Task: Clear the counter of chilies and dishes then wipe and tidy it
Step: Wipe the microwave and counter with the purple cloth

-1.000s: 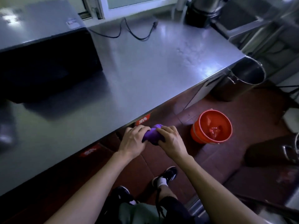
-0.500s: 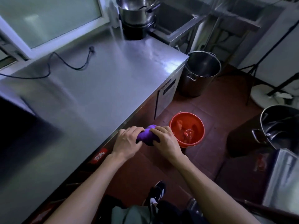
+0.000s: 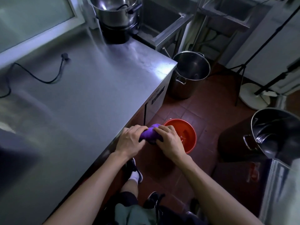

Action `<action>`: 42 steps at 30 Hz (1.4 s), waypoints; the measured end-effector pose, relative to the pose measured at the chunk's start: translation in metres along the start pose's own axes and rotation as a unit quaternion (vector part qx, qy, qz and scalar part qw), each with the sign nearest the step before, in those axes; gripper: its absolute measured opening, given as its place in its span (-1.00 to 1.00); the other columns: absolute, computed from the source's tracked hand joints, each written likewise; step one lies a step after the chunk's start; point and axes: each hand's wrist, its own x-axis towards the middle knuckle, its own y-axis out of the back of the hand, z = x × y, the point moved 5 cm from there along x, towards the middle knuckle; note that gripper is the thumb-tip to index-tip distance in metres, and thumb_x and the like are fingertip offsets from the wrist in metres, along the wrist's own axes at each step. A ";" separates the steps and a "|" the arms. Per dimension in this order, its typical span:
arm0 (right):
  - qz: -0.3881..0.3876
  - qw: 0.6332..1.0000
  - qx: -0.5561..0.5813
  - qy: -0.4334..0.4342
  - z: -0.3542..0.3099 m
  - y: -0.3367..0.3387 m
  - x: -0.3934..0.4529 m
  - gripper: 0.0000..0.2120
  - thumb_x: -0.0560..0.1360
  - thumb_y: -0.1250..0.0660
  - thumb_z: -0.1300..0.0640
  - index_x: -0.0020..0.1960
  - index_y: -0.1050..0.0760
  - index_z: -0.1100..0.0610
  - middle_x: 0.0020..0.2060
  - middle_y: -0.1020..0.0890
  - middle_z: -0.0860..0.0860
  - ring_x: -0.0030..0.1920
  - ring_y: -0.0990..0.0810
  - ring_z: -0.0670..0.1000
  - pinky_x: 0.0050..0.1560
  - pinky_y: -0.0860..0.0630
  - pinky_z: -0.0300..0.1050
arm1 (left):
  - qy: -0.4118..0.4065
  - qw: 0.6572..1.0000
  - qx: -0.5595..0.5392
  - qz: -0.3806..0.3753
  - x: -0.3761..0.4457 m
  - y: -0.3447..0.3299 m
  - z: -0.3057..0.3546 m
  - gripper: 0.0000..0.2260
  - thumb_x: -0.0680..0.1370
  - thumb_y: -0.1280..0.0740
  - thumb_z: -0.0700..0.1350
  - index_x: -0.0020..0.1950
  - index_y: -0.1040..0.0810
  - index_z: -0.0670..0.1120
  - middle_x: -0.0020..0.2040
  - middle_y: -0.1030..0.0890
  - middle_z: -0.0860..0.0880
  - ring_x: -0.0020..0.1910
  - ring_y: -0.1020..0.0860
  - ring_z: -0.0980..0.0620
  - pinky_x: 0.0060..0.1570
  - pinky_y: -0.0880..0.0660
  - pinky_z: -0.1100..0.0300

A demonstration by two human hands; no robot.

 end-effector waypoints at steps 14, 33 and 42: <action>0.003 0.999 -0.029 -0.046 0.003 -0.003 0.183 -0.57 0.36 -0.42 0.26 0.23 -0.59 0.17 0.14 -0.64 0.06 0.06 -0.47 0.19 0.04 -0.50 0.09 | 0.020 0.999 -0.037 0.000 0.165 0.023 -0.097 -0.63 0.40 -0.43 -0.11 0.21 -0.56 0.03 0.09 -0.62 0.10 0.07 -0.57 0.00 0.00 -0.39 0.05; -0.076 0.993 -0.057 0.066 0.085 -0.061 0.301 -0.54 0.43 -0.53 0.10 0.32 -0.58 0.06 0.29 -0.57 0.17 0.24 -0.57 0.22 0.10 -0.56 0.08 | 0.002 0.996 0.085 0.008 0.264 -0.019 -0.155 -0.80 0.54 -0.38 -0.15 0.15 -0.67 -0.01 0.21 -0.62 0.02 0.19 -0.57 -0.03 0.11 -0.40 -0.01; -0.027 0.998 -0.051 0.028 0.113 -0.058 0.342 -0.57 0.47 -0.48 0.13 0.32 -0.55 0.07 0.33 -0.53 0.14 0.17 -0.56 0.23 0.00 -0.52 0.10 | 0.032 0.995 0.098 0.008 0.326 -0.028 -0.151 -0.64 0.49 -0.36 -0.33 0.22 -0.66 -0.02 0.33 -0.58 -0.03 0.34 -0.52 -0.04 0.23 -0.35 -0.11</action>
